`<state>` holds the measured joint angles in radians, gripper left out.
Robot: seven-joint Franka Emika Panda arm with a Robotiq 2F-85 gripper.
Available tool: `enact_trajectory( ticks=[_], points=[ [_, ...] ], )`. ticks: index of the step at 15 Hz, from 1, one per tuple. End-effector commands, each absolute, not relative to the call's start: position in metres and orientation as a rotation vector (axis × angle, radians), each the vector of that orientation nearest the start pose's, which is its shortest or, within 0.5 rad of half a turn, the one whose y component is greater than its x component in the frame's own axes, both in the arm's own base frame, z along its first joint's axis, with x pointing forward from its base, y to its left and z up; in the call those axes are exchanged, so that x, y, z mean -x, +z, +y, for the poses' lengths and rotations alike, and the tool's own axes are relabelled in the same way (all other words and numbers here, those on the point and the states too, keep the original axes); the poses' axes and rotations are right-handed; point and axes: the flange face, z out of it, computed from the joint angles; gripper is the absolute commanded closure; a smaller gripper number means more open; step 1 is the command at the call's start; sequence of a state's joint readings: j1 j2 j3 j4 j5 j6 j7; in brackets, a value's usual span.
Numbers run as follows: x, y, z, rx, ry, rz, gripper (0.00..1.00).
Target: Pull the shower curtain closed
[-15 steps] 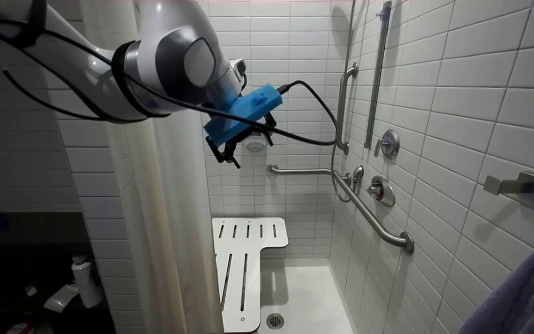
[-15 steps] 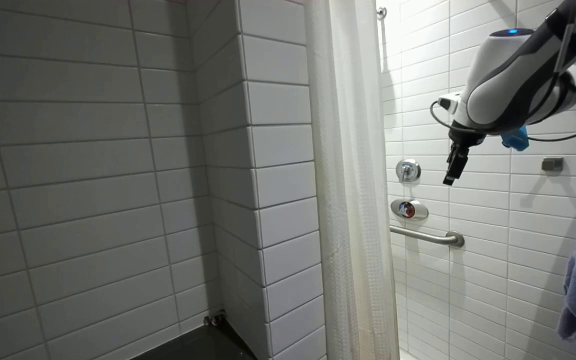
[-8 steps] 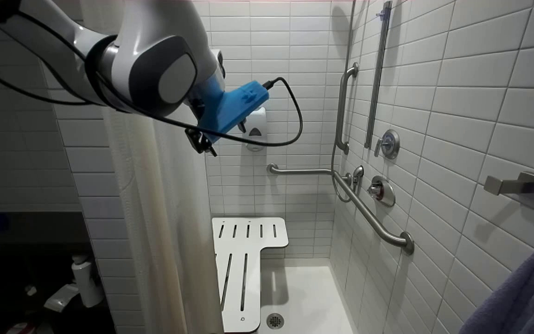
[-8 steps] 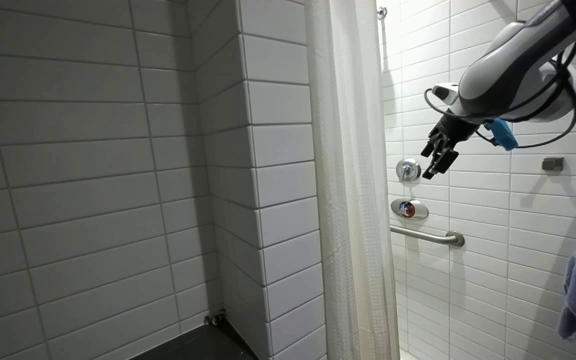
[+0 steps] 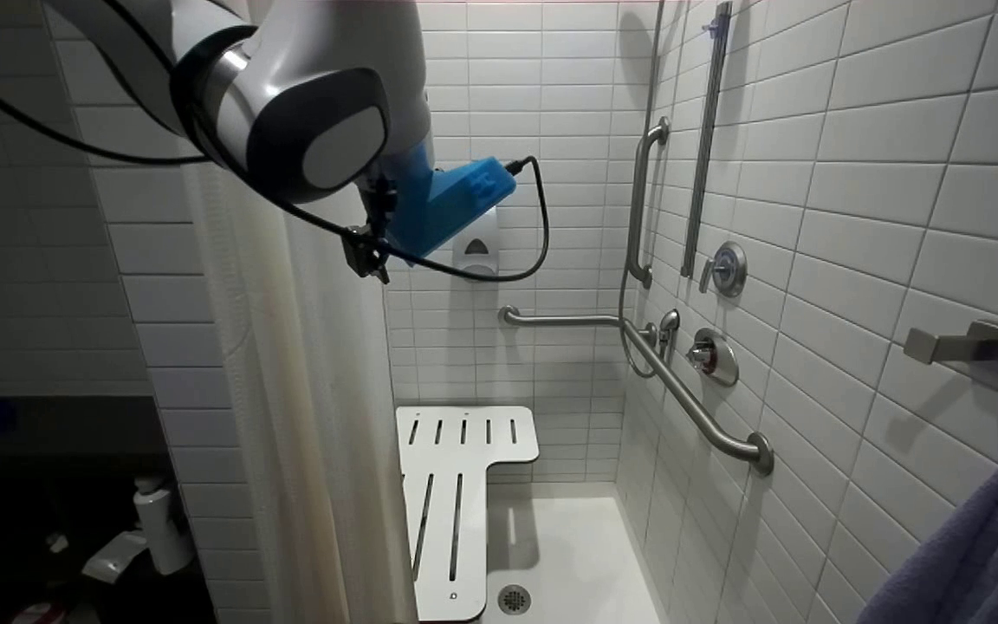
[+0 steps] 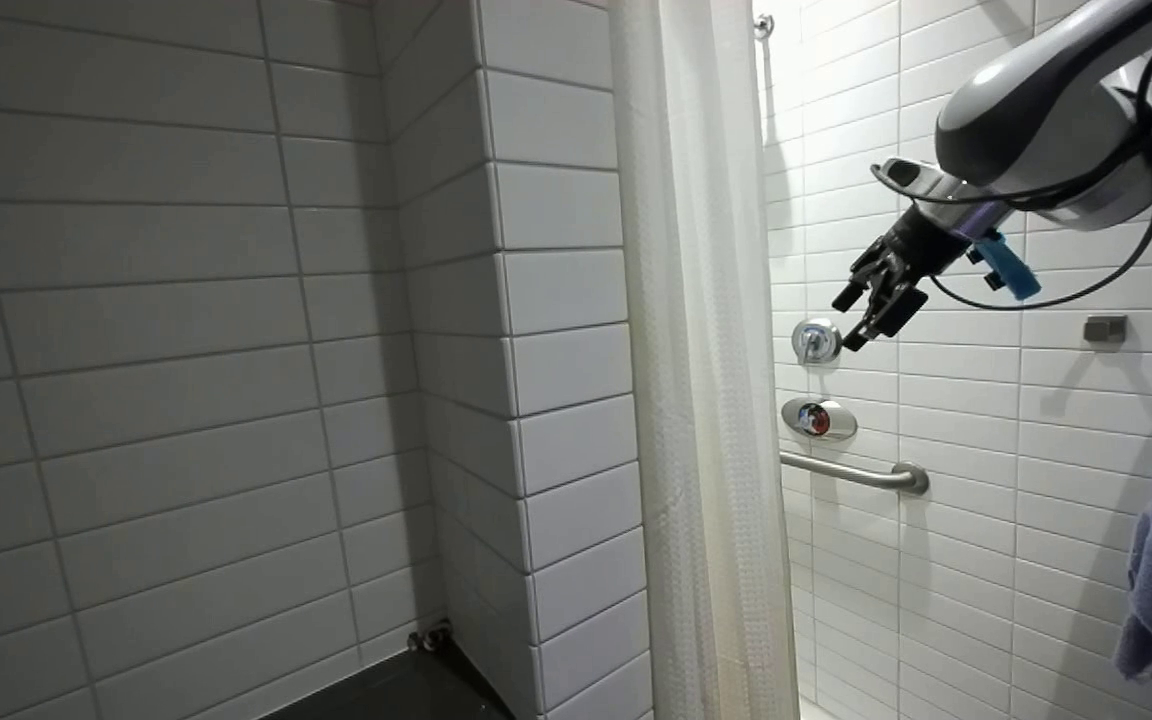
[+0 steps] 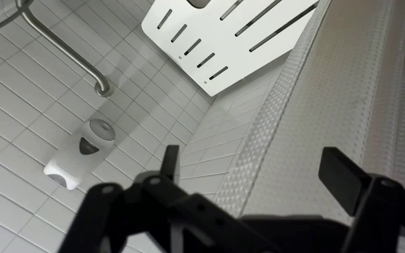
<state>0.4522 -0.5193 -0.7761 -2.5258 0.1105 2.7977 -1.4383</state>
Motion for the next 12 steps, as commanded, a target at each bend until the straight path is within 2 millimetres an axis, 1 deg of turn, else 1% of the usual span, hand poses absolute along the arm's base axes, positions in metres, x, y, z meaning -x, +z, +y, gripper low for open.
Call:
enact_trajectory(
  ticks=[1,6,12],
  points=[
    [-0.440,0.488,-0.179,2.677,-1.158,-1.510,0.00],
    [-0.457,0.495,-0.180,2.609,-1.039,-1.585,0.00],
    [-0.482,0.499,-0.174,2.568,-0.917,-1.670,0.00]
  ],
)
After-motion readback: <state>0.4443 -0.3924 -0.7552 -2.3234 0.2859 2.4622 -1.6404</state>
